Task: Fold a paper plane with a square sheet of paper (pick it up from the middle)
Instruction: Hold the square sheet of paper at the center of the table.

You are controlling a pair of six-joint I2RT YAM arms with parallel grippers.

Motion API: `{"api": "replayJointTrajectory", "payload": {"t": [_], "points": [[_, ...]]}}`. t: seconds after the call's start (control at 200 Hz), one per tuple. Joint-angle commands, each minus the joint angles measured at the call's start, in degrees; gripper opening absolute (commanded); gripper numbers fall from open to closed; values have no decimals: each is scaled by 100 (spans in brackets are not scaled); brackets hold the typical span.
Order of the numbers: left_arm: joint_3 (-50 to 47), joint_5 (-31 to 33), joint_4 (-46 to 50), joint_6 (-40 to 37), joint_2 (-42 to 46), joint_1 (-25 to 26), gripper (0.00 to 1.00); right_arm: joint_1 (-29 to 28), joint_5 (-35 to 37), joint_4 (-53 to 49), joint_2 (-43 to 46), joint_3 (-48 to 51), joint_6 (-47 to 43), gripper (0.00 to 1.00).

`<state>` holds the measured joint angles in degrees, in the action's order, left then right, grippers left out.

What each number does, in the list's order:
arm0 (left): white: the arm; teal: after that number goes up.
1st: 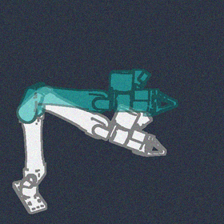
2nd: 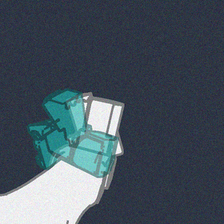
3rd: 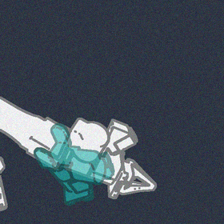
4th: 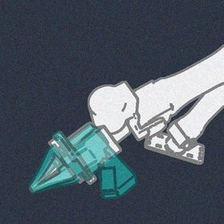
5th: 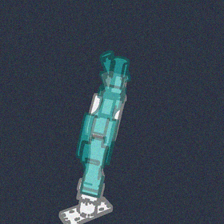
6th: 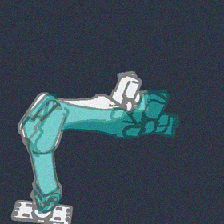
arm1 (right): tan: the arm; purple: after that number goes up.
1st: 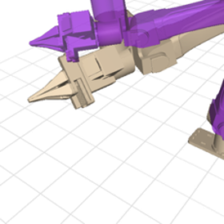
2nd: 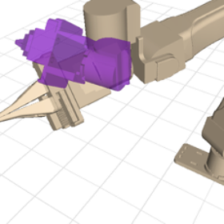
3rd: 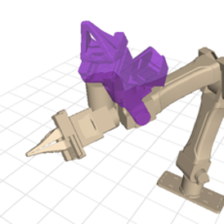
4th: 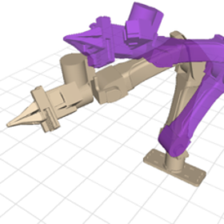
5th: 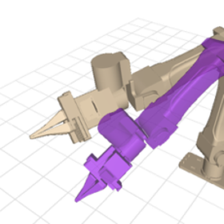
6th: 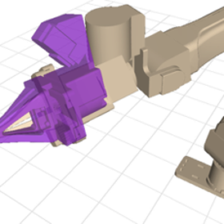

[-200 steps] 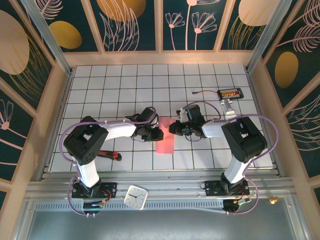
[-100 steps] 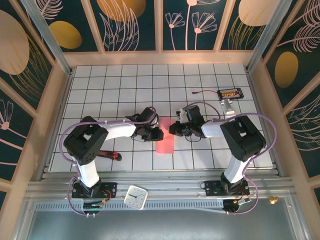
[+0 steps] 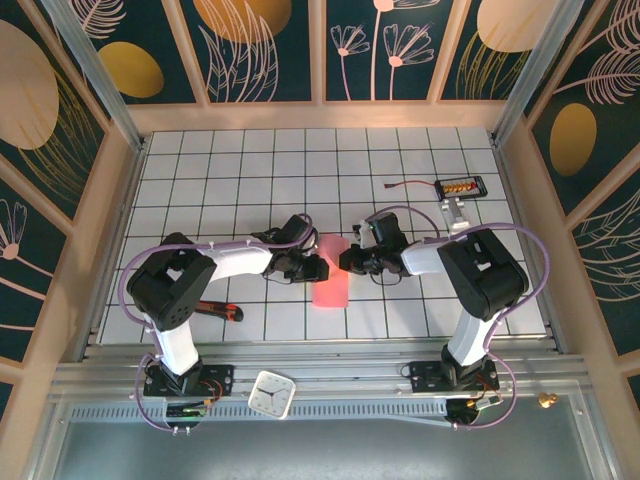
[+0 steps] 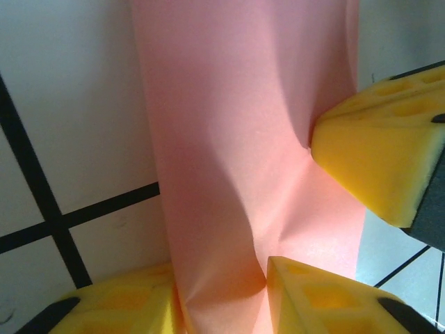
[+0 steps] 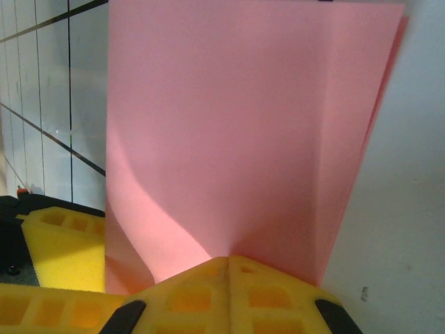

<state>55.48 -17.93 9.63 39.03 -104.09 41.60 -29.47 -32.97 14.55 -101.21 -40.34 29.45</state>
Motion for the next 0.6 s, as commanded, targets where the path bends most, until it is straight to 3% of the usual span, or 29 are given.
{"api": "replayJointTrajectory", "payload": {"t": [0.0, 0.28, 0.385, 0.485, 0.59], "points": [[-198, 1060, 627, -72, -279, -122, 39, -41, 539, -549, -310, 244, 1, 0], [-11, 1457, 967, -47, 213, -120, 59, -17, 658, -613, -420, 280, 68, 0], [195, 1582, 969, 59, 503, -118, 61, -6, 687, -611, -421, 298, 88, 0], [121, 1172, 500, 278, 833, -122, 53, 1, 696, -611, -428, 307, 106, 0], [-102, 492, -166, 582, 952, -117, 32, 12, 704, -611, -444, 307, 104, 0]]}}
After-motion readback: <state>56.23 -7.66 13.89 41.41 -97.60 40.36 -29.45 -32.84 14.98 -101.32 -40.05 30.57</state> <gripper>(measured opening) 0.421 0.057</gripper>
